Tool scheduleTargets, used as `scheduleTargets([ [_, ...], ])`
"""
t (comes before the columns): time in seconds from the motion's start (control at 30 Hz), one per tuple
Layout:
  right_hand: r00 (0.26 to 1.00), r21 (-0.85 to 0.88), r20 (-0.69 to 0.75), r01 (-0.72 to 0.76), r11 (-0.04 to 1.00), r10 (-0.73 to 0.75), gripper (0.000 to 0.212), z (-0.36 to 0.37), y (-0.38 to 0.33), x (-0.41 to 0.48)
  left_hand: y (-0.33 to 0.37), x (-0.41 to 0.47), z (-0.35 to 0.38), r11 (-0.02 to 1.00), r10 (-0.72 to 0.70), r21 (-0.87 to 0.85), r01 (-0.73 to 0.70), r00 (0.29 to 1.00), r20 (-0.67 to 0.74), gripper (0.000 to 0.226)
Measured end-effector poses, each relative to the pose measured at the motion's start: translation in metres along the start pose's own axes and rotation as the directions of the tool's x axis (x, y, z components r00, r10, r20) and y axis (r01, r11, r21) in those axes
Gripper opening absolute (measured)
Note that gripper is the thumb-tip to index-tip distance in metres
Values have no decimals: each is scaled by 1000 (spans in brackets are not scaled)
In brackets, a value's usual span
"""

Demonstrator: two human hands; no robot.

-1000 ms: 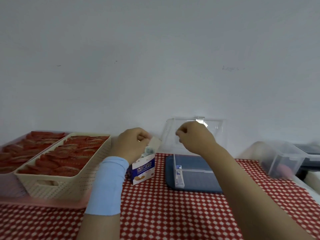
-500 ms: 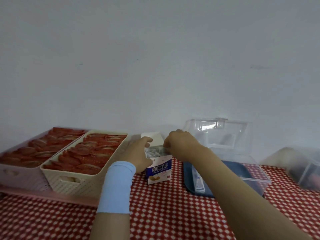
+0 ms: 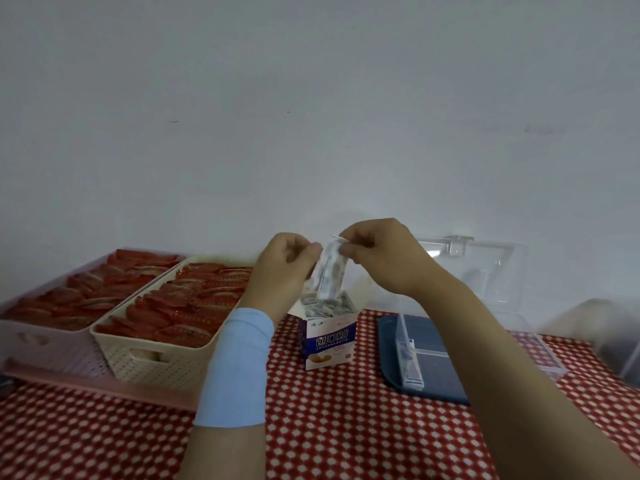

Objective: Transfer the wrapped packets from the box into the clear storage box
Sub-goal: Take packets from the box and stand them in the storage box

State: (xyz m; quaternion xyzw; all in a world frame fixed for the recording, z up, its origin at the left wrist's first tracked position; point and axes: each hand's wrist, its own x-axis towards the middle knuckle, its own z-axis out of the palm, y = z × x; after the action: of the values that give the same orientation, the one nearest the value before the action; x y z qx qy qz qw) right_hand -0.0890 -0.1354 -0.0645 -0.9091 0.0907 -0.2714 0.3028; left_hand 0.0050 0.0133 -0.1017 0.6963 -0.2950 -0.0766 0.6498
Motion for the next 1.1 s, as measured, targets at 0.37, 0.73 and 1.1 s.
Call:
scheduleTargets([
  [0.37,996,320,90,-36,947,7,11,2,-3,-7,-2,-16,-6,750,-123,-513,418,850,512,46],
  [0.73,936,-495,271,-62,866,222,24,46,18,1,-13,-6,-23,799,-221,-543,260,965,139,22],
  [1.1,953,-629,254,34,777,165,18,60,7,5,-22,-3,-16,929,-234,-279,242,970,61,12],
])
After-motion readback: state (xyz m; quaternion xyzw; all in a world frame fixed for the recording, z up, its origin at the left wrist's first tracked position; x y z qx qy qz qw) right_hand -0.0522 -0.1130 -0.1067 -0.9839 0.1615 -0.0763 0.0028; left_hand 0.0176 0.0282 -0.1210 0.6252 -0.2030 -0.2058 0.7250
